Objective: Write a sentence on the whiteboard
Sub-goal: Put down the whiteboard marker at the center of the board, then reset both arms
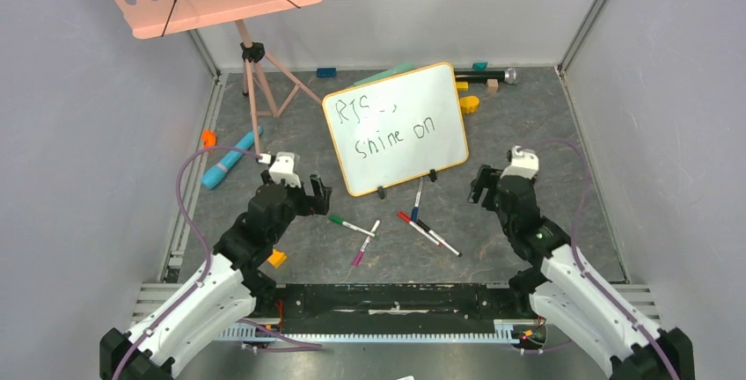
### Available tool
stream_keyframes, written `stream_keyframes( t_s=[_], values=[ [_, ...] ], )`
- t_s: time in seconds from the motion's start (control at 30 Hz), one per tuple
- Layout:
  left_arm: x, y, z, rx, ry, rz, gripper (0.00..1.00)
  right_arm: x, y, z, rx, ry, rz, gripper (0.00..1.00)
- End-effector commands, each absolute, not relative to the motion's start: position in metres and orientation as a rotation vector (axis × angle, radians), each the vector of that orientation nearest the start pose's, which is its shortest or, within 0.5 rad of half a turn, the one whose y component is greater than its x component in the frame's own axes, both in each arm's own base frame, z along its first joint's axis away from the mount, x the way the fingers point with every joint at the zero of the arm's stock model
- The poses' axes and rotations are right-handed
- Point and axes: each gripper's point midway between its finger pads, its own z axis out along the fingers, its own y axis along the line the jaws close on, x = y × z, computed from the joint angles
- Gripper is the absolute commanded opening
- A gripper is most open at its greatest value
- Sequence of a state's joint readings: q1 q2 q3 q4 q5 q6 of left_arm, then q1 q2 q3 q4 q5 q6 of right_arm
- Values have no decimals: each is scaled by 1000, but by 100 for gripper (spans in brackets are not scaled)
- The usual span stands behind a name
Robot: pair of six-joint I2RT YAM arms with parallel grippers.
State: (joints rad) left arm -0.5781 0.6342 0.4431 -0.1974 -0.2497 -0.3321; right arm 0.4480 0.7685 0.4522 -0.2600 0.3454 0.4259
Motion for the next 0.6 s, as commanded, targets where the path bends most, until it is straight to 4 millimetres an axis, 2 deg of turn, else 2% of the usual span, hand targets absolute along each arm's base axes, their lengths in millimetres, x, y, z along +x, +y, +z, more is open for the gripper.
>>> stream_keyframes(
  t_s=[0.0,0.13,0.2,0.27,0.37,0.47,0.5,0.57],
  values=[
    [258,-115,163,117,1790,-291,100,266,10,141,330,1781,-146,84],
    [271,-96,156,74,1732,-153,100,269,1,149,258,1706,-232,90],
    [278,-88,153,55,1718,-84,99,268,-13,144,285,1716,-345,90],
    [283,-78,155,48,1704,0,99,272,-20,139,196,1722,-437,90],
    [288,-65,158,70,1645,107,98,271,-31,128,176,1652,-447,89],
    [293,-51,146,47,1631,140,97,258,-45,118,169,1514,-436,87],
    [295,-49,139,39,1634,130,97,257,-41,118,146,1494,-409,87],
    [302,-44,128,24,1635,100,96,265,-27,113,70,1521,-349,98]
  ],
)
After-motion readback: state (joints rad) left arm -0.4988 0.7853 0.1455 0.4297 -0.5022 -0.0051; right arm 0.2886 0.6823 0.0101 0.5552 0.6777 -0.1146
